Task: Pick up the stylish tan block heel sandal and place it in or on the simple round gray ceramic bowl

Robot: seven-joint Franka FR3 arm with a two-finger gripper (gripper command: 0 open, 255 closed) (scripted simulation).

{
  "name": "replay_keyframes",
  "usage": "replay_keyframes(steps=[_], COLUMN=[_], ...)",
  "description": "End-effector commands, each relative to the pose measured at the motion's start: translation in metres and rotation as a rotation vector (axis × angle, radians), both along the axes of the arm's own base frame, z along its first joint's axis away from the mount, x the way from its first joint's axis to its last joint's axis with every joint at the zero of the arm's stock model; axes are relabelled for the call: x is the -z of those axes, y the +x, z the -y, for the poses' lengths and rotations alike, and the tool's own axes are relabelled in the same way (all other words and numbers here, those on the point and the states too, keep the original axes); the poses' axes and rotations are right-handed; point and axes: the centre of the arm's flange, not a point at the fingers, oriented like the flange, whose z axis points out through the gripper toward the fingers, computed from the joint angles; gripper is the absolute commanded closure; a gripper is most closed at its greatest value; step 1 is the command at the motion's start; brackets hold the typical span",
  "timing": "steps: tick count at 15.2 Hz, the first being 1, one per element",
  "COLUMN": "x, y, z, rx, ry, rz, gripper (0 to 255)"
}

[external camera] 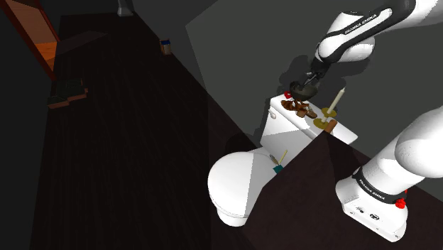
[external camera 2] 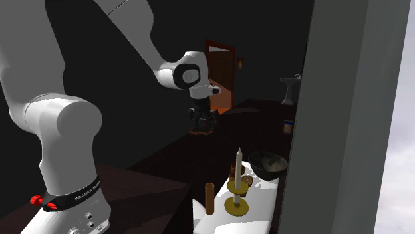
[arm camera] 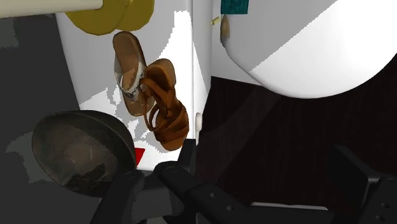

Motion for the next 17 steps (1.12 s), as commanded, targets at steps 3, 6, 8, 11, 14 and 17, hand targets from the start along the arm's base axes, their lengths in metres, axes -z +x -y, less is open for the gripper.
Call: replay_keyframes(steps=[3,6,8,11,14,17], x=[0.040,0.068,0.087,0.115,0.143,0.165], y=[0.014,0.025,0.033,0.044,0.055,0.062], z=[0.036,0.061,0.077,0.102,0.127,0.143], rx=[0.005,0.008,0.011,0.014,0.018,0.020], ry=[-0.008,-0.012,-0.015,-0.018,-0.022,-0.024], rz=[0.010,0.017,0.021,0.028,0.034,0.038], gripper=[0,0,0,0,0,0])
